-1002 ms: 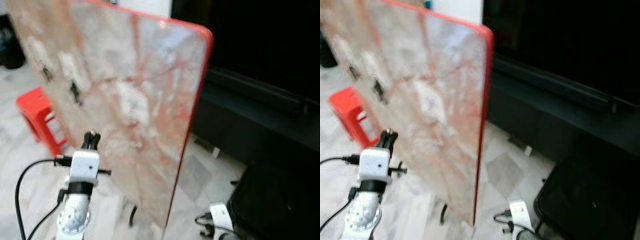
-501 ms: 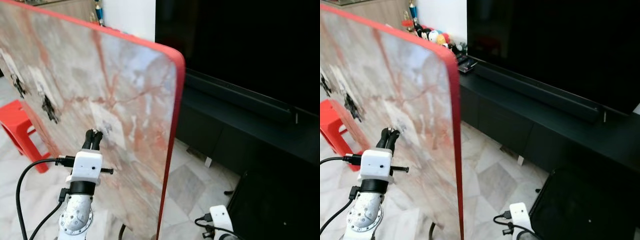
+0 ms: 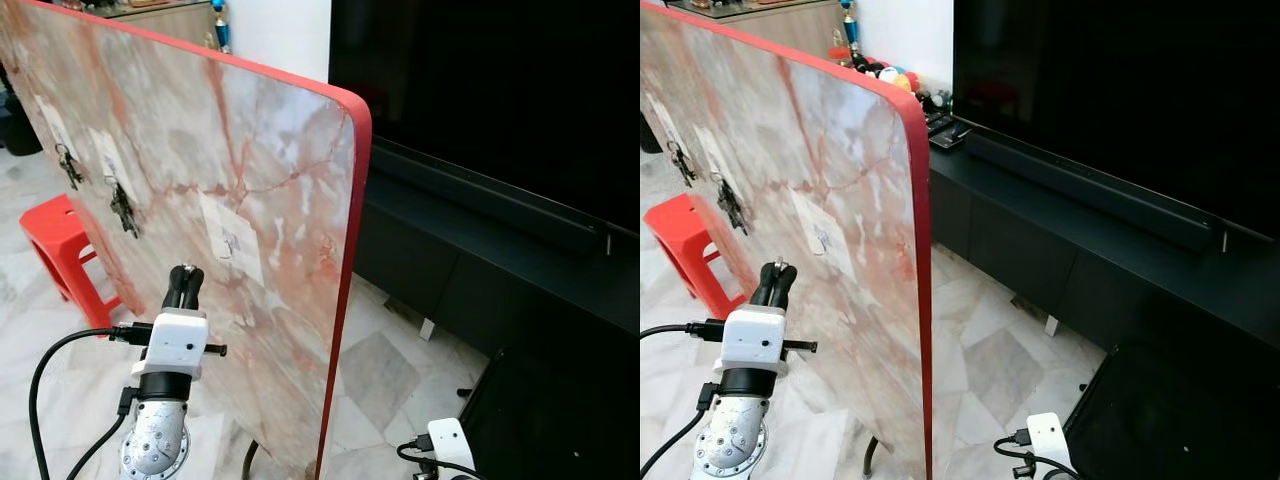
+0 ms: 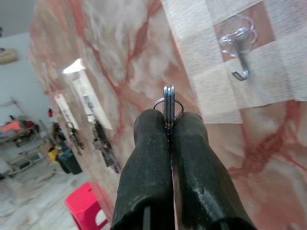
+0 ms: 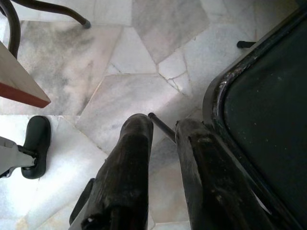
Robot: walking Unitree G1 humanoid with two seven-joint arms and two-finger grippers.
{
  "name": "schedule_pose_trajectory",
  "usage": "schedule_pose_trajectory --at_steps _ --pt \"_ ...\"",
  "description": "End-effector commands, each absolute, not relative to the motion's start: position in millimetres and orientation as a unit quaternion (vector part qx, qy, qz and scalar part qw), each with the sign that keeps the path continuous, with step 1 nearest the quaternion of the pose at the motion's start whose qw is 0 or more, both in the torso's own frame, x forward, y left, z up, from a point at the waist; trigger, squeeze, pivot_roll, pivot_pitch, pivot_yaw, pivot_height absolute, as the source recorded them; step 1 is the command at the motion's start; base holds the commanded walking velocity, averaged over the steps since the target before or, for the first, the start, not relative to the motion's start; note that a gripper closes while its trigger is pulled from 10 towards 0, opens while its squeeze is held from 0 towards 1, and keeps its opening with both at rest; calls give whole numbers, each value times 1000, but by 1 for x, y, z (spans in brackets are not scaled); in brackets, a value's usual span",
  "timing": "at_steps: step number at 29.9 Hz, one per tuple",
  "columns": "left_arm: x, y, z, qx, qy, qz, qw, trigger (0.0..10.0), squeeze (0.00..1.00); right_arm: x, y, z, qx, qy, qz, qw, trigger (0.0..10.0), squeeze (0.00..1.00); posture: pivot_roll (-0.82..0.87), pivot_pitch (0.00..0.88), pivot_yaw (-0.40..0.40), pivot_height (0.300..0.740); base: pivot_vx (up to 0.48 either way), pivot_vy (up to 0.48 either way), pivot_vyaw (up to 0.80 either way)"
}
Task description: Hang keys on a hook
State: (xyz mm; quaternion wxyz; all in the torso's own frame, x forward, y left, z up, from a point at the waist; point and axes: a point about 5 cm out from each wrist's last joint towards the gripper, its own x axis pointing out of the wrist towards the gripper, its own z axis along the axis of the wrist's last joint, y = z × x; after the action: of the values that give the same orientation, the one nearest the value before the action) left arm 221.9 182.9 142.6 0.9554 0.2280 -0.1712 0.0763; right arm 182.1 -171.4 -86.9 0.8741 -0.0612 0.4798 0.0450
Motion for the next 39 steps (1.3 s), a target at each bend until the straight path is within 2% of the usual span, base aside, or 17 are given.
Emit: schedule_pose_trajectory --at_steps 1,6,13,20,39 --pt "221 184 152 238 -195 83 948 10000 0 185 -172 -86 -63 476 46 876 10000 0 56 9 -33 740 0 0 0" --pt "230 179 152 276 -203 48 938 10000 0 185 -172 -85 -68 475 51 876 10000 0 55 16 -35 740 0 0 0" --pt "238 175 153 286 -209 32 935 10000 0 185 -172 -85 -69 475 50 876 10000 0 52 19 -34 740 0 0 0" --pt "231 167 147 311 -212 -6 926 10000 0 186 -172 -85 -70 475 51 876 10000 0 50 26 -33 740 0 0 0" --pt "222 166 142 346 -217 -18 913 10000 0 187 -172 -85 -72 473 53 876 10000 0 50 27 -35 740 0 0 0"
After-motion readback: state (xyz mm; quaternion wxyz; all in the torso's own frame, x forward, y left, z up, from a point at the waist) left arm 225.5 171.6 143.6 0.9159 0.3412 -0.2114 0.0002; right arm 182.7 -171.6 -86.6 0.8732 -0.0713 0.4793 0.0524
